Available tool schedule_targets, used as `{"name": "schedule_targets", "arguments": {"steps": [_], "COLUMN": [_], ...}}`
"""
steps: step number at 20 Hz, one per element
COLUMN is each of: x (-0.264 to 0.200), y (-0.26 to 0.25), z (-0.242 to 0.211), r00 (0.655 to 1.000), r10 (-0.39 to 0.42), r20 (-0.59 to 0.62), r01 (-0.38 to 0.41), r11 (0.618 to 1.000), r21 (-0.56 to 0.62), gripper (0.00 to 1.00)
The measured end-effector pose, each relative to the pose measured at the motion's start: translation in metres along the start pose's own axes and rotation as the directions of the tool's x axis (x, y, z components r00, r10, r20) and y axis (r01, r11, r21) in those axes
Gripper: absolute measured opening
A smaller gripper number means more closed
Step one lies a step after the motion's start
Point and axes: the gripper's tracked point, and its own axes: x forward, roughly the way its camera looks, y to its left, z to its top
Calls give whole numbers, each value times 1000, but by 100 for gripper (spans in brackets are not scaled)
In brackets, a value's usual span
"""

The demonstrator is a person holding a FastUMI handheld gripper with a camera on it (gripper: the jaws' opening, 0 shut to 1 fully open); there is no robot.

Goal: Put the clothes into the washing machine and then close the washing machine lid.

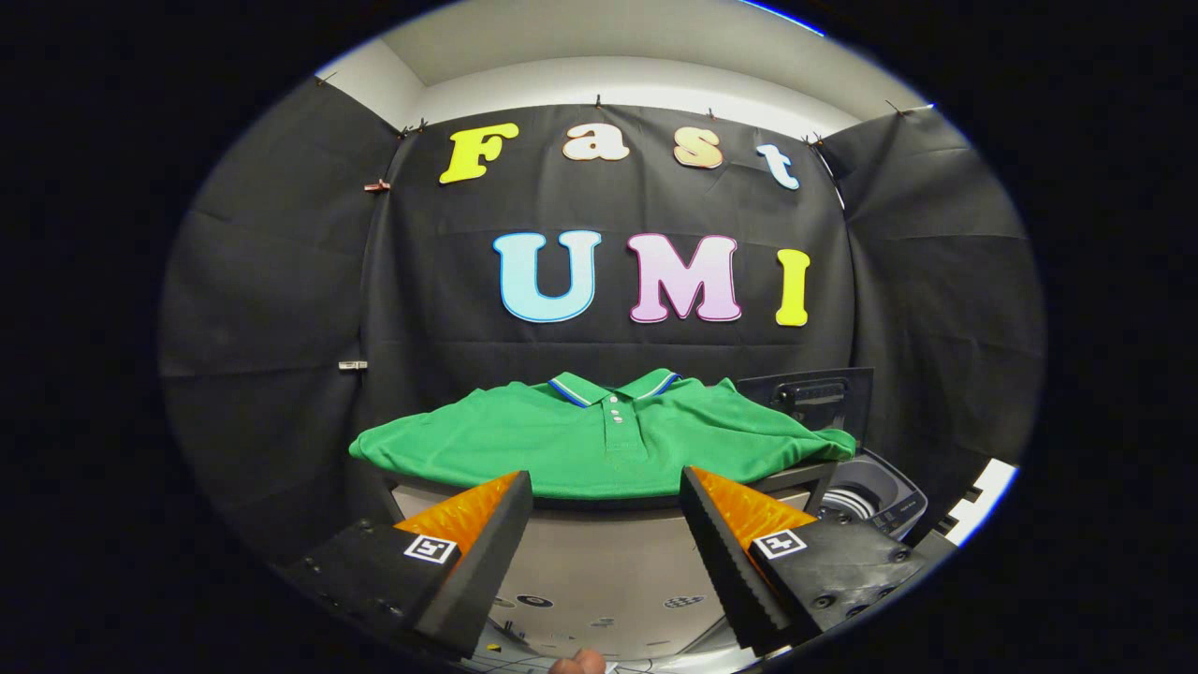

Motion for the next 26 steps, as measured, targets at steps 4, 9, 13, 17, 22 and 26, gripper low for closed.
{"name": "schedule_targets", "arguments": {"steps": [4, 9, 13, 17, 22, 26], "x": [2, 4, 4, 6, 34, 81], "y": [0, 0, 0, 1, -3, -3], "z": [-1, 2, -1, 1, 32, 50], "r00": [1000, 1000, 1000, 1000, 1000, 998], "r10": [3, 5, 5, 7, -5, -16], "r20": [-4, 3, -1, -1, -9, -66], "r01": [-3, -5, -5, -7, 5, 16], "r11": [1000, 1000, 1000, 1000, 1000, 1000], "r21": [2, 1, -4, -6, 5, -2], "gripper": [99, 99, 99, 99, 99, 99]}}
